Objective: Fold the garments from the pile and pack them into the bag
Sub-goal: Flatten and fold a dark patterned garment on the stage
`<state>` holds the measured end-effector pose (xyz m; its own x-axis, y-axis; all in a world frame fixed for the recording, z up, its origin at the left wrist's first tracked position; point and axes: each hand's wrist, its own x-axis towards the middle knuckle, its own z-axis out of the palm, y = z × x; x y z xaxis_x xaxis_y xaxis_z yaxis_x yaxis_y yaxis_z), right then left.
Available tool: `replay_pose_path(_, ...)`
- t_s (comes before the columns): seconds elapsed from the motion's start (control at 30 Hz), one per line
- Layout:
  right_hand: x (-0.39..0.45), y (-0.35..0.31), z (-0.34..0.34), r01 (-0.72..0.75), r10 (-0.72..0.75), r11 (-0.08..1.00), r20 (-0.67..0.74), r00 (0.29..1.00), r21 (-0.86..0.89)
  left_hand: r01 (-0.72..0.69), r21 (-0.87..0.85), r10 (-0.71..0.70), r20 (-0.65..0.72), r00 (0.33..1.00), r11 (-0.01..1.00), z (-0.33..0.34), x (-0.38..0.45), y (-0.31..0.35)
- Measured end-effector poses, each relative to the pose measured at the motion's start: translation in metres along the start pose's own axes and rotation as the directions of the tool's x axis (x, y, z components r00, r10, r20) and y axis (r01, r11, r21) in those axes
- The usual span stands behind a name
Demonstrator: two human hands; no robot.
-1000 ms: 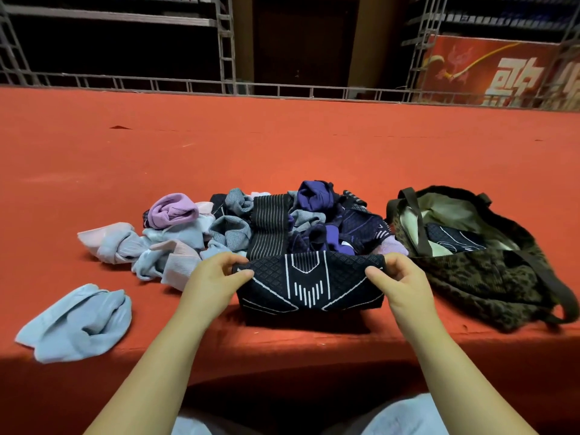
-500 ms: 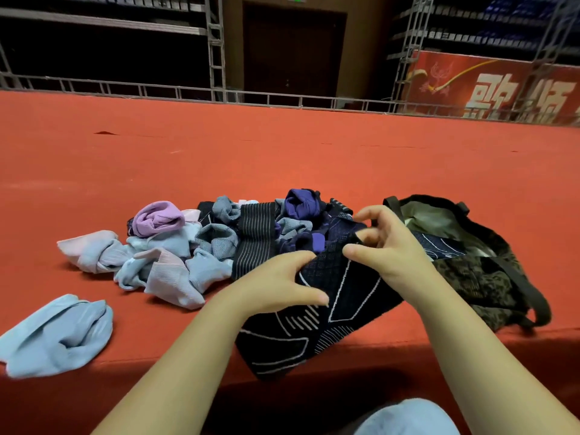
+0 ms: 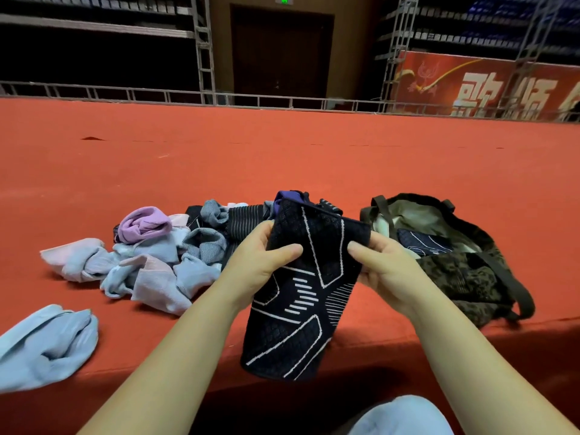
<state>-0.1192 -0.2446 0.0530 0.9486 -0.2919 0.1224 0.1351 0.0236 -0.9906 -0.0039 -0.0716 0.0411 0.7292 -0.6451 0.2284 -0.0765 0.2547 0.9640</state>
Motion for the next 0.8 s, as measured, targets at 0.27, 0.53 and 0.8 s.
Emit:
replay_pose_path(0.27, 0.001, -0.019, 0.009, 0.144, -0.145, 0.985, -0.010, 0.989, -0.100, 0.099, 0.011, -0.098, -0.049, 0.994, 0.995, 0.001, 0.008, 0.007)
replay_pose_path(0.53, 0.046, -0.063, -0.035, 0.086, -0.227, 0.730, -0.122, 0.966, -0.678, -0.118, 0.351, 0.111, 0.038, 0.993, 0.929, 0.022, 0.071, 0.034)
replay_pose_path(0.8, 0.047, -0.083, -0.063, 0.183, -0.100, 0.479, 0.153, 0.983, -0.858, -0.251, 0.701, -0.060, 0.387, 0.920, 0.668, 0.029, 0.089, 0.049)
